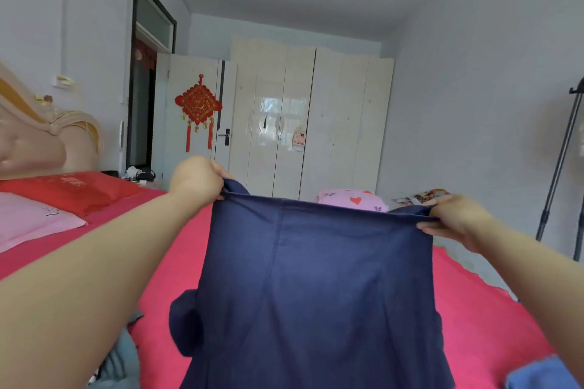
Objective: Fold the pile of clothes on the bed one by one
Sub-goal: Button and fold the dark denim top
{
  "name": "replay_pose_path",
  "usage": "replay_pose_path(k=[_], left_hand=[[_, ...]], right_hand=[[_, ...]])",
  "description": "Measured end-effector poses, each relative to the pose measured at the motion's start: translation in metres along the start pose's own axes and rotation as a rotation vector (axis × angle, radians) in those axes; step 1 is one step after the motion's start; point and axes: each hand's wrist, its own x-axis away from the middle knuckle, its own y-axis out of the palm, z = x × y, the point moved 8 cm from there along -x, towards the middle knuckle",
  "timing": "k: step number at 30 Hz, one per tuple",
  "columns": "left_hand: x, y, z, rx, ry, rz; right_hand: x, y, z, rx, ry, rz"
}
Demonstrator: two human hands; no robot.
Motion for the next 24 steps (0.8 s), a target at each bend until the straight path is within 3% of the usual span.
replay_pose_path(k=[4, 8, 14, 20, 24], left_hand=[[-0.025, -0.016, 0.012, 0.206, 0.155, 0.260], [-0.015, -0.009, -0.007, 0.277, 0.202, 0.250], [0.070, 0.035, -0.079, 0.264, 0.263, 0.004], [0.222, 0.107, -0.193, 0.209, 0.131, -0.197], [0.306, 0.141, -0.257, 0.128, 0.015, -0.340]], right_hand=[[-0.024, 0.001, -0.022, -0.184, -0.131, 0.102], [-0.018, 0.006, -0.006, -0.208, -0.209, 0.125], [0.036, 0.012, 0.098, -0.009, -0.205, 0.120], [0.126, 0.028, 0.260, 0.261, -0.028, -0.018], [0.189, 0.030, 0.323, 0.406, 0.084, -0.072]])
